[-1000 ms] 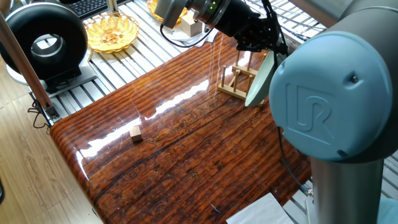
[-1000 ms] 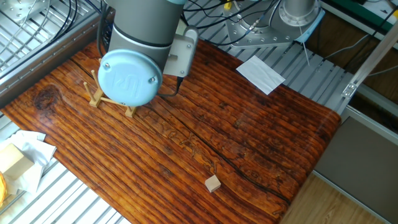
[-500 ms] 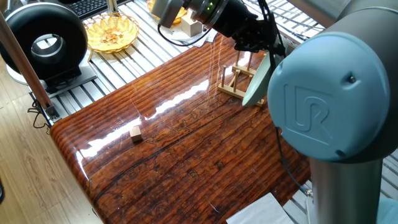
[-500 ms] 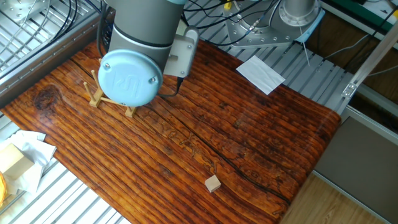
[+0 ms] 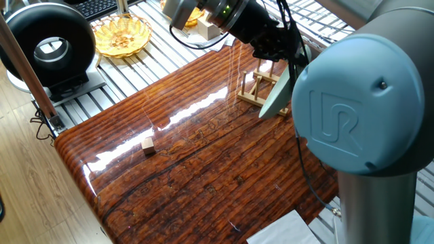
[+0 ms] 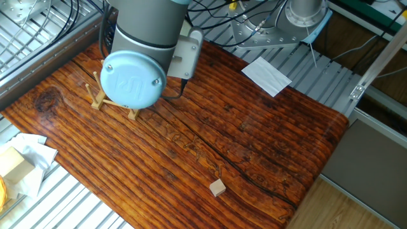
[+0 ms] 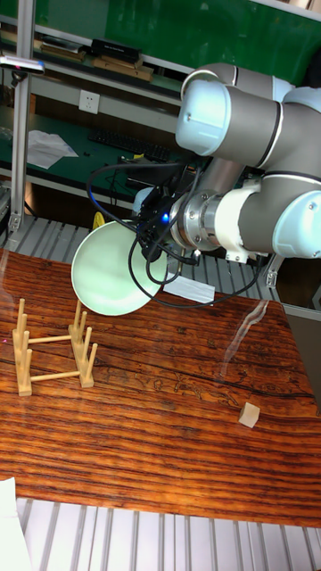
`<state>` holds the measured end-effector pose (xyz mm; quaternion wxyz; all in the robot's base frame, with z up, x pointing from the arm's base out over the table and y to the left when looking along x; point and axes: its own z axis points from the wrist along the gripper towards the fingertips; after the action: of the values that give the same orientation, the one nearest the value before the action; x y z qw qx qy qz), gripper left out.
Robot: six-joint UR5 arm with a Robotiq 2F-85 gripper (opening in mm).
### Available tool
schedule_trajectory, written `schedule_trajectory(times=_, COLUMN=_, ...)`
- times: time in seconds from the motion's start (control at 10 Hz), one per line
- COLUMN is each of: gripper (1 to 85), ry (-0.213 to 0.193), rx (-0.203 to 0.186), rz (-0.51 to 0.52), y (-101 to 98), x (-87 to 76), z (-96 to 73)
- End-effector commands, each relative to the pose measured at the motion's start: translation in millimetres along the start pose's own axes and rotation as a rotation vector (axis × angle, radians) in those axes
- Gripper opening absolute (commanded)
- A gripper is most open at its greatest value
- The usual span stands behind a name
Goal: Put the dish on the dish rack
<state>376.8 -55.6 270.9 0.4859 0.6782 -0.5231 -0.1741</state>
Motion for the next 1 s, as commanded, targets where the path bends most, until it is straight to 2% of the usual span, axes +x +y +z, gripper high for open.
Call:
schedule_trajectory(times=0.0, gripper=1.0, ry=-0.036, rx=-0.003, rz=0.009, y=1.2, x=-9.2, z=-0.7)
schedule_trajectory(times=0.3, gripper=1.0, ry=-0.063, rx=0.013, rz=0.035, y=-3.2, x=-16.0, z=-1.0)
schedule_trajectory(times=0.4, gripper=1.0, ry=-0.066, rx=0.027, rz=0.050, y=-6.9, x=-16.9, z=-1.2)
schedule_trajectory(times=0.5, gripper=1.0, ry=-0.074, rx=0.063, rz=0.072, y=-16.6, x=-18.4, z=-1.7)
schedule_trajectory(times=0.6, gripper=1.0, ry=-0.090, rx=0.070, rz=0.086, y=-18.7, x=-22.2, z=-2.2)
schedule_trajectory(times=0.9, gripper=1.0, ry=-0.088, rx=0.068, rz=0.083, y=-18.1, x=-21.9, z=-2.1)
